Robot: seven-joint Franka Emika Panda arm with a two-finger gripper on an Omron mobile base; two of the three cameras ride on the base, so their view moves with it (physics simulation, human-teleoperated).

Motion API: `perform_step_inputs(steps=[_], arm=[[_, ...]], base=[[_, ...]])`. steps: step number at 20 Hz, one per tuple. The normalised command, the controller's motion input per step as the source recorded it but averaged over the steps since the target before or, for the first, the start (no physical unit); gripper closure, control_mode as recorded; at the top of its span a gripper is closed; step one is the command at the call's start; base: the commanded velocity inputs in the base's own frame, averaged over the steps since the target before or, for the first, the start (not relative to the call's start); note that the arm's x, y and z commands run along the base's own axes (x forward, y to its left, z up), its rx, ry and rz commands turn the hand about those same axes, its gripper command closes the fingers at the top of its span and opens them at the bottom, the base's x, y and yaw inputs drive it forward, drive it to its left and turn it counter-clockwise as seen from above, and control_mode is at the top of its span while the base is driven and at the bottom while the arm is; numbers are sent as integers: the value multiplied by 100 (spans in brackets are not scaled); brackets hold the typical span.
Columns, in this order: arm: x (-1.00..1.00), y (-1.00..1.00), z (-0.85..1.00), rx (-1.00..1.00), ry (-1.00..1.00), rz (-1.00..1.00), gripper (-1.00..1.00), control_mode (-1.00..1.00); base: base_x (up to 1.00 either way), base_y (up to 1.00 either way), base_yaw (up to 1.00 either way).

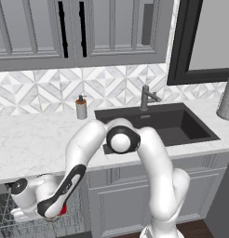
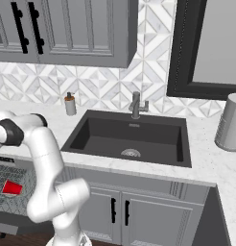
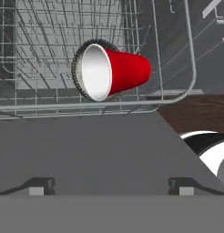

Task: Pick up the cup and bowl from the counter, place them in the dishwasher, and close the dishwasher door.

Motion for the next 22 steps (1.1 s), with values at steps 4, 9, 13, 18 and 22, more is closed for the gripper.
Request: perform_step_inputs(steps=[4,9,13,18,22], arm=[[6,1,-78,0,14,-3,-100,-100],[23,29,-67,0,1,-8,-100,-100],[46,27,-77,0,-12,-5,-100,-100],[69,6,-31,-2,-6,0,-100,-100],[92,1,-31,-4,-16,0,-100,-100]], base=[[0,0,0],[0,0,0],[0,0,0],[0,0,0],[0,0,0]])
